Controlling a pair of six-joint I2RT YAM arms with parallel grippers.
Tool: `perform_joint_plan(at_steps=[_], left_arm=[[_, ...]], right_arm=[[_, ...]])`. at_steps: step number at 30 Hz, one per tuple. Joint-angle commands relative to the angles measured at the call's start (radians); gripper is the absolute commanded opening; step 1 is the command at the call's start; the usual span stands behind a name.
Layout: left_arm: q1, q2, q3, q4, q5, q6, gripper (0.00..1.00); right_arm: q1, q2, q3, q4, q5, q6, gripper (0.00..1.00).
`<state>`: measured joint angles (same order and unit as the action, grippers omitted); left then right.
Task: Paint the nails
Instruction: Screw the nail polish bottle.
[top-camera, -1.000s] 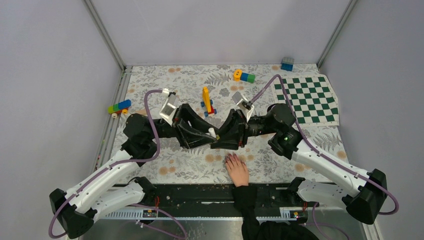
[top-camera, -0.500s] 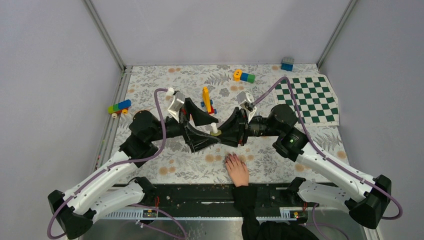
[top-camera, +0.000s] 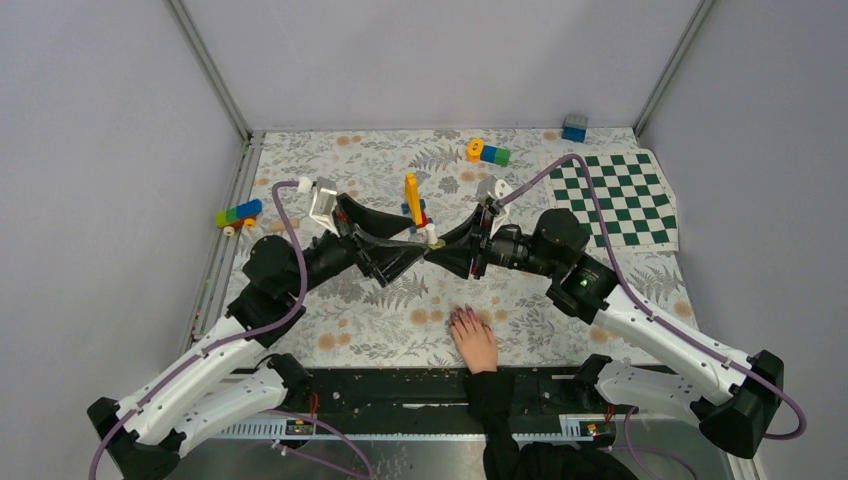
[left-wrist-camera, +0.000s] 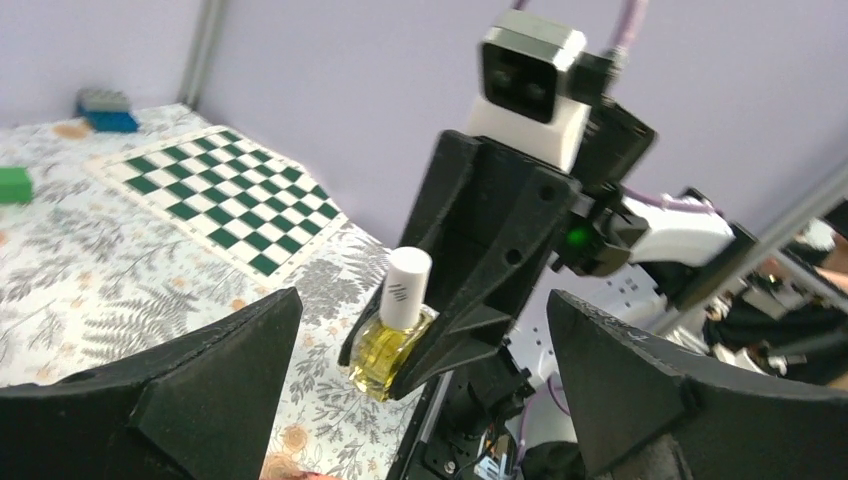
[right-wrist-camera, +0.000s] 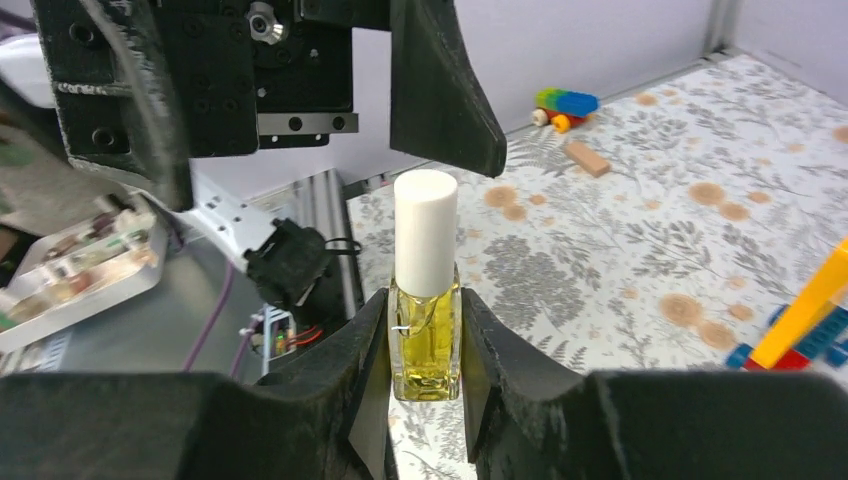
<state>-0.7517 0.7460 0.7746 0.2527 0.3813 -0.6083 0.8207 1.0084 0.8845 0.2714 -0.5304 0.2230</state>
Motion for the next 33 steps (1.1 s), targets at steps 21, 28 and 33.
perform_joint_plan(at_steps=[21, 28, 33], left_arm=[[-0.026, 0.126, 0.063, -0.079, -0.25, -0.14, 0.66], [-0.05, 0.143, 0.081, -0.098, -0.266, -0.111, 0.53], [-0.059, 0.155, 0.092, -0.112, -0.273, -0.101, 0.47]], right_arm=[[0.075, 0.043, 0.04, -0.092, 0.32, -0.125, 0.0], [0.076, 0.051, 0.048, -0.097, 0.317, -0.125, 0.0], [0.078, 0.053, 0.053, -0.104, 0.316, -0.127, 0.0]])
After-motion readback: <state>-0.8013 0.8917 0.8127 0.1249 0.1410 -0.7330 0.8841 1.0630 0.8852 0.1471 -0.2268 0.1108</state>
